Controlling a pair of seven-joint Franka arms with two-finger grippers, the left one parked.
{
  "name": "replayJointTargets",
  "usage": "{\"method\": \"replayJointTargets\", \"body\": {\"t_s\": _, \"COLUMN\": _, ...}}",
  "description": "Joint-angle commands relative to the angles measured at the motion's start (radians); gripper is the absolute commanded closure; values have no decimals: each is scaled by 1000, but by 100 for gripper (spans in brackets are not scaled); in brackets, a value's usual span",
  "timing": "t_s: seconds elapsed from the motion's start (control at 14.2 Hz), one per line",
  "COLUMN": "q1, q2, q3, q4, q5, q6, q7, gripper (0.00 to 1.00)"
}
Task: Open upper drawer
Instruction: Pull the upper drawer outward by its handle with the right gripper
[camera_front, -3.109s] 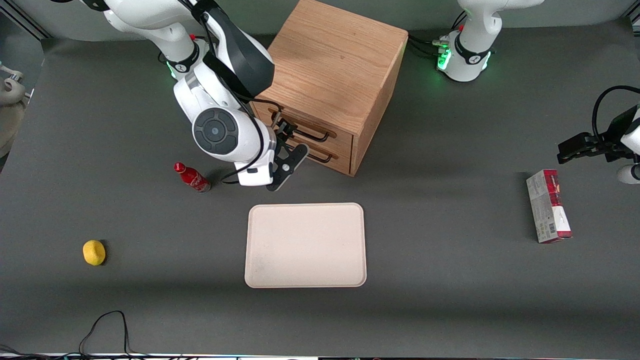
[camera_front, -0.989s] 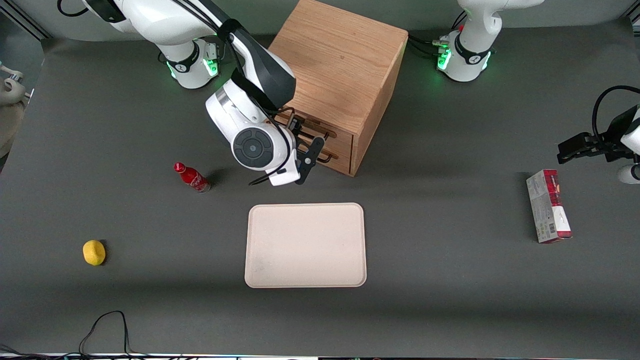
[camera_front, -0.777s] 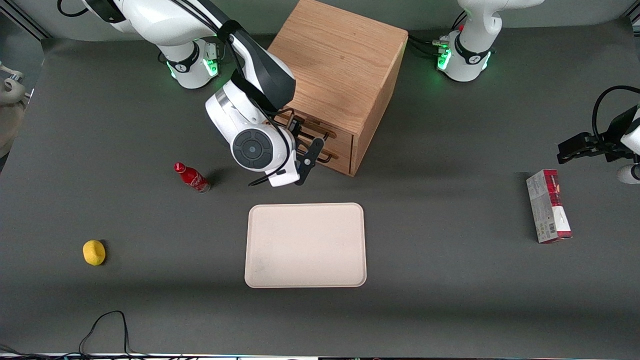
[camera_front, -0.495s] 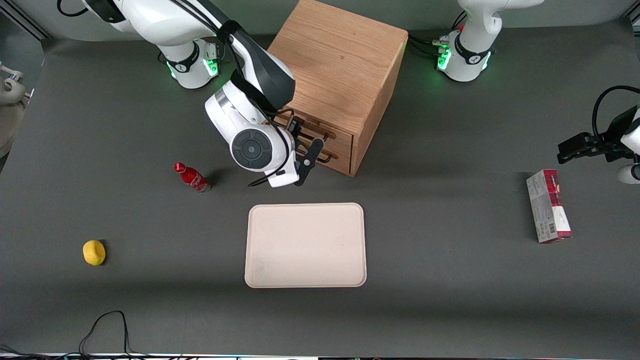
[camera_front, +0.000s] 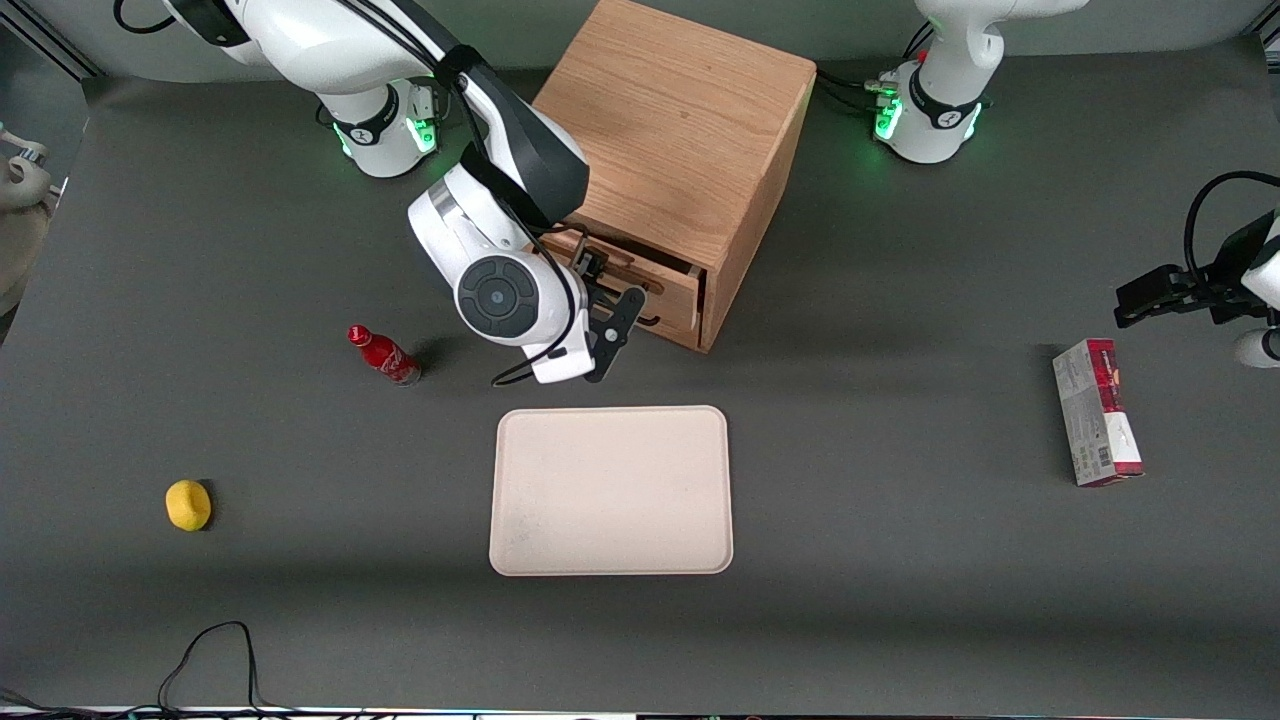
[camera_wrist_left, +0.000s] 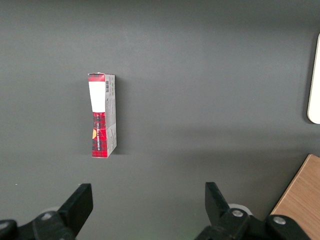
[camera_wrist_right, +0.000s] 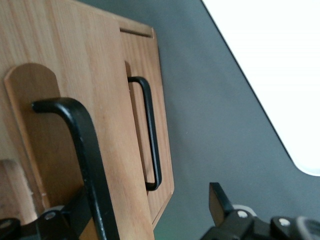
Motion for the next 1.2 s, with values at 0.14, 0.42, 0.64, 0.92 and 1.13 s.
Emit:
{"method": "replayJointTargets", "body": {"t_s": 0.14, "q1": -12, "q2": 4, "q3": -3, "q4": 15, "q5": -10, "q6": 9, "q7": -23, "gripper": 0}}
{"method": "replayJointTargets", "body": {"t_s": 0.42, "q1": -47, "q2": 4, "q3": -3, "q4": 15, "q5": -12, "q6": 9, "q7": -23, "gripper": 0}}
{"method": "replayJointTargets", "body": {"t_s": 0.64, "q1": -60, "q2": 4, "q3": -3, "q4": 16, "q5": -12, "q6": 9, "q7": -23, "gripper": 0}}
{"method": "replayJointTargets", "body": {"t_s": 0.92, "q1": -76, "q2": 5, "q3": -5, "q4": 30, "q5": -10, "q6": 35, "q7": -21, "gripper": 0}}
{"method": "replayJointTargets", "body": {"t_s": 1.13, "q1": -92, "q2": 22, "q3": -5, "q4": 53, "q5": -10, "q6": 37, "q7": -23, "gripper": 0}}
